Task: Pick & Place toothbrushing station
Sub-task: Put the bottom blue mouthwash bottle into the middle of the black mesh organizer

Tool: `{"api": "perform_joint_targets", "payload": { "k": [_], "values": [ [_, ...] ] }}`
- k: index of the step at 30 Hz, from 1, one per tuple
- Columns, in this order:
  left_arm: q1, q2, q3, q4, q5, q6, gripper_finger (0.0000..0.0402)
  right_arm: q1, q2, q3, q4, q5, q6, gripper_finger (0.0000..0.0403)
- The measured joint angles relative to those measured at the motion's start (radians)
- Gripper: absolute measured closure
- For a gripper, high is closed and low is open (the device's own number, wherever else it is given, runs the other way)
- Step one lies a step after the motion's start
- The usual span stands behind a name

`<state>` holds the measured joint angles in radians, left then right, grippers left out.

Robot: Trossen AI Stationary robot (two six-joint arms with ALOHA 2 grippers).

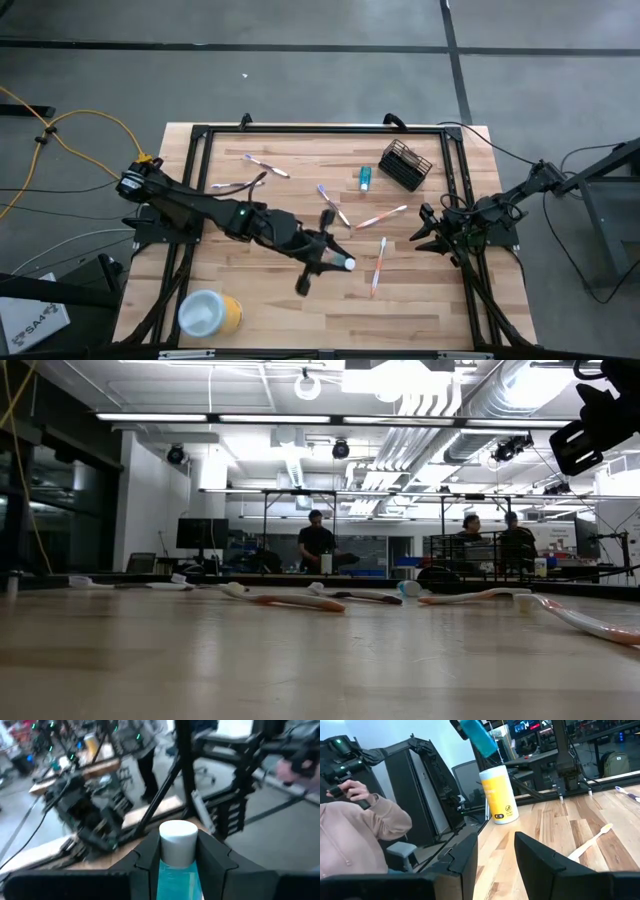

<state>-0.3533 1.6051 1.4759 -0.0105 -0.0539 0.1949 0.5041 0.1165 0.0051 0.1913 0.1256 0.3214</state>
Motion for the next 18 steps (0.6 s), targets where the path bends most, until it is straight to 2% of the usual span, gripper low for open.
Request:
{"api": "perform_joint_targets", "payload": {
  "k": [4,8,12,18],
  "values": [
    [0.015,0.000,-0.051,0.095,0.158,0.018,0.0315,0.000,0.000,0.000,0.023,-0.004,0.000,0.0282],
    [0.050,0.000,-0.104,0.208,0.349,0.004,0.0315,0.000,0.000,0.000,0.048,-0.060,0.006,0.0282],
    [0.102,0.000,-0.160,0.318,0.587,-0.015,0.0315,0.000,0.007,0.000,0.060,-0.092,0.047,0.0282],
    [0.191,0.001,-0.202,0.354,0.848,-0.004,0.0315,0.000,0.075,0.000,0.136,-0.099,0.050,0.0282]
  ]
}}
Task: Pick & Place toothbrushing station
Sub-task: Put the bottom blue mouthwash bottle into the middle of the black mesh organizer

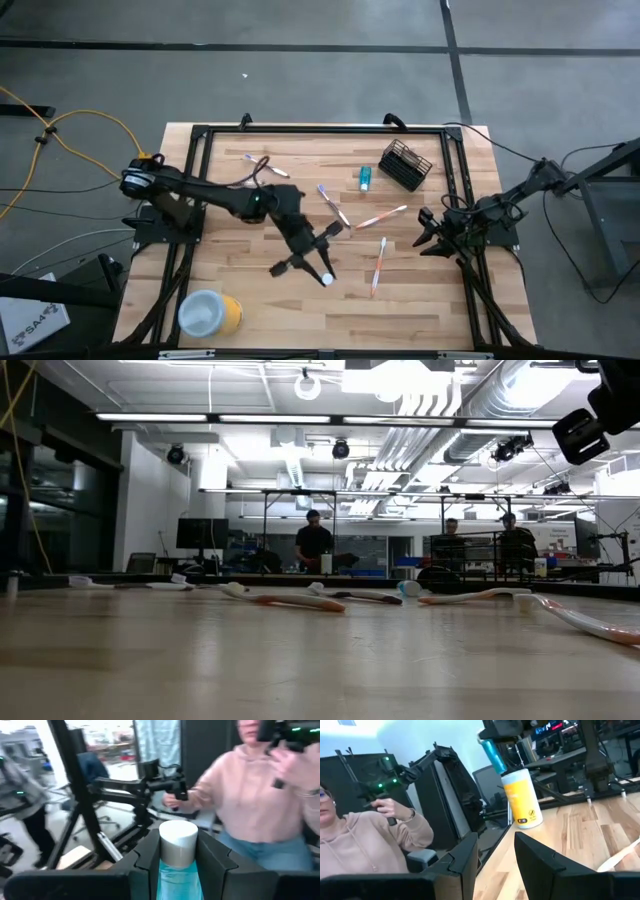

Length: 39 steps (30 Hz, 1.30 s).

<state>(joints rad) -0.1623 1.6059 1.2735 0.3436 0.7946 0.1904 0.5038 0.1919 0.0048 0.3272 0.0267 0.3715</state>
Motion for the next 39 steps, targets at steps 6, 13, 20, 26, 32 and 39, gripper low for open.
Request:
{"api": "perform_joint_targets", "payload": {
  "k": [6,13,20,26,32,39],
  "values": [
    [0.055,0.027,-0.002,0.039,0.149,0.010,0.0315,-0.001,0.159,0.000,0.212,0.080,-0.062,0.0282],
    [0.057,0.053,-0.003,0.062,0.147,-0.012,0.0315,-0.030,0.400,0.010,0.423,0.087,-0.081,0.0282],
    [0.060,0.078,-0.002,0.089,0.144,-0.018,0.0315,-0.061,0.658,0.153,0.448,0.100,-0.092,0.0282],
    [0.063,0.077,-0.002,0.088,0.112,-0.026,0.0315,-0.067,0.867,0.291,0.449,0.102,-0.157,0.0282],
    [0.062,0.077,-0.002,0.080,0.112,-0.039,0.0315,-0.066,1.019,0.415,0.456,0.089,-0.221,0.0282],
    [0.061,0.077,-0.002,0.077,0.112,-0.041,0.0315,-0.067,1.094,0.503,0.456,0.067,-0.251,0.0282]
  ]
}}
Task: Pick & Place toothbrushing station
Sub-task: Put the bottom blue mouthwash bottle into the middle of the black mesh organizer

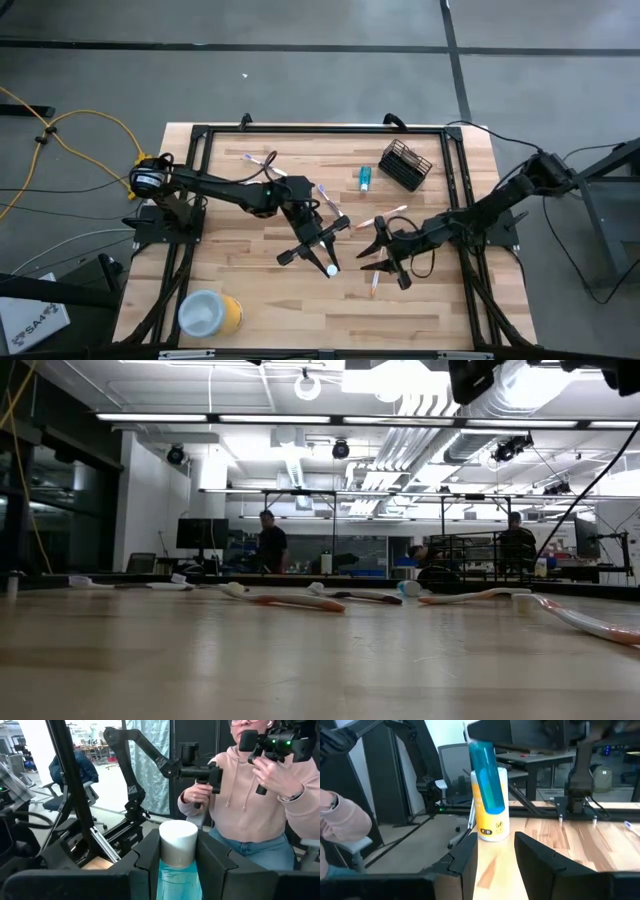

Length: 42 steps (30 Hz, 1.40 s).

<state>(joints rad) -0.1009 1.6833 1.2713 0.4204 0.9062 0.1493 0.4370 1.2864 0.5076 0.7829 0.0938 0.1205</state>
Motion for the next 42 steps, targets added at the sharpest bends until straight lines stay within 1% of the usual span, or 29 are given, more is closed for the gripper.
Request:
{"api": "perform_joint_targets", "payload": {
  "k": [6,12,25,28,36,42],
  "values": [
    [0.000,0.020,0.000,0.000,0.000,0.000,0.0315,-0.013,0.059,0.070,-0.005,-0.027,-0.015,0.0282],
    [0.000,0.022,0.000,-0.001,-0.001,0.000,0.0315,-0.035,0.107,0.116,-0.024,-0.093,-0.020,0.0282],
    [-0.002,0.023,0.000,-0.001,0.016,-0.008,0.0315,-0.041,0.111,0.126,-0.024,-0.101,-0.040,0.0280],
    [-0.003,0.023,0.000,-0.001,0.017,-0.004,0.0315,-0.040,0.111,0.126,-0.023,-0.101,-0.042,0.0266],
    [-0.009,0.023,0.000,-0.001,0.019,0.008,0.0315,-0.052,0.111,0.126,-0.021,-0.091,-0.039,0.0209],
    [-0.013,0.023,0.000,-0.001,0.019,0.026,0.0315,-0.067,0.111,0.127,0.008,-0.092,-0.038,0.0190]
  ]
}}
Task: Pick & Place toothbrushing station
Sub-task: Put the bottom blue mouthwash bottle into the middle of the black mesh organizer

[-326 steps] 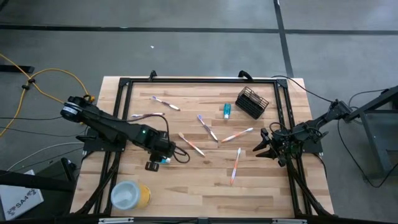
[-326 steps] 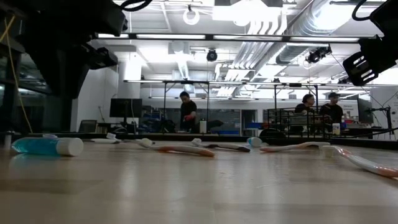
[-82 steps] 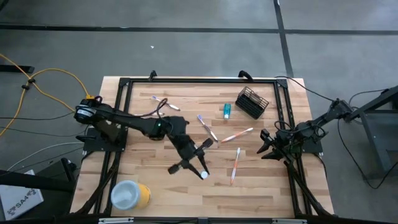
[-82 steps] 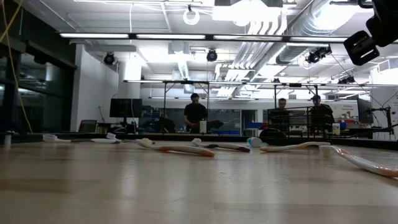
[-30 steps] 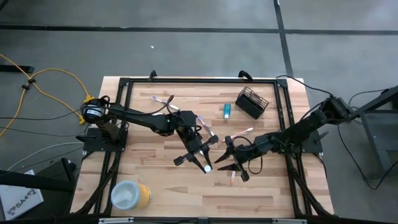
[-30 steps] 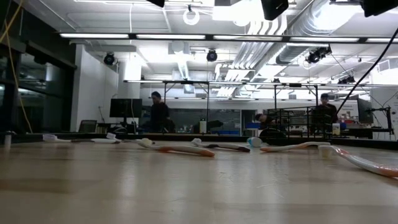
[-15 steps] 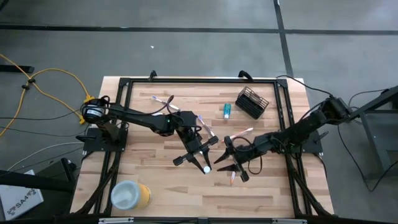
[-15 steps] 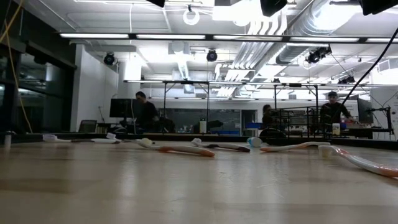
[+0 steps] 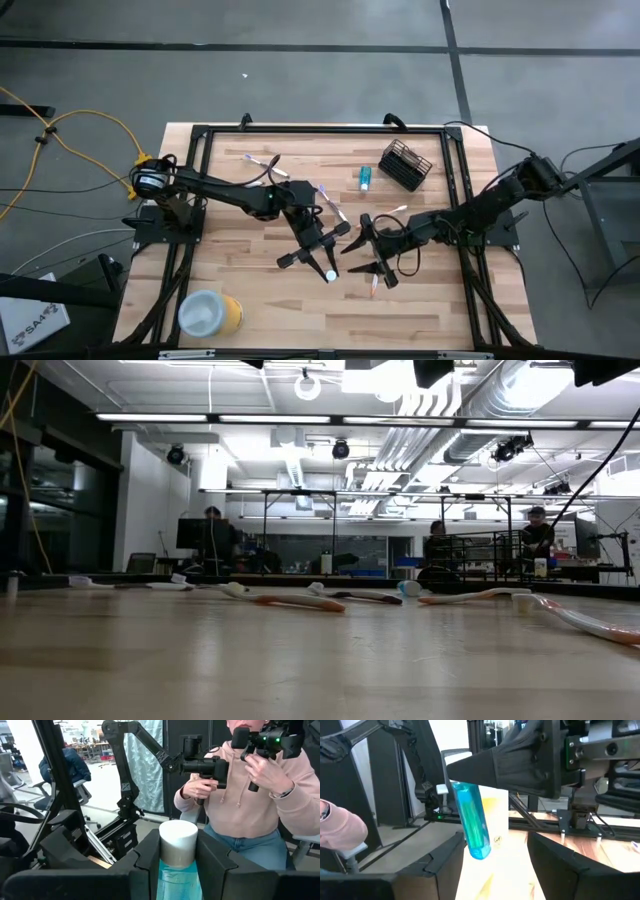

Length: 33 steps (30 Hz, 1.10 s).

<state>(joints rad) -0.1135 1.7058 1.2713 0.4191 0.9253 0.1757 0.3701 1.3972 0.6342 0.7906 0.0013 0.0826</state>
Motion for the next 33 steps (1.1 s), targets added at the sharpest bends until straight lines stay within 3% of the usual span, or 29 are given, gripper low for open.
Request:
{"api": "perform_joint_targets", "payload": {
  "k": [11,22,33],
  "values": [
    [0.000,0.000,0.000,0.000,0.000,0.001,0.0315,0.001,0.003,0.000,0.008,-0.001,0.004,0.0191],
    [0.000,0.000,0.000,-0.006,0.000,-0.007,0.0315,-0.004,0.183,0.134,0.029,-0.070,-0.002,0.0191],
    [-0.002,0.001,0.001,-0.023,0.005,-0.006,0.0315,-0.004,0.214,0.179,0.029,-0.087,-0.008,0.0191]
  ]
}}
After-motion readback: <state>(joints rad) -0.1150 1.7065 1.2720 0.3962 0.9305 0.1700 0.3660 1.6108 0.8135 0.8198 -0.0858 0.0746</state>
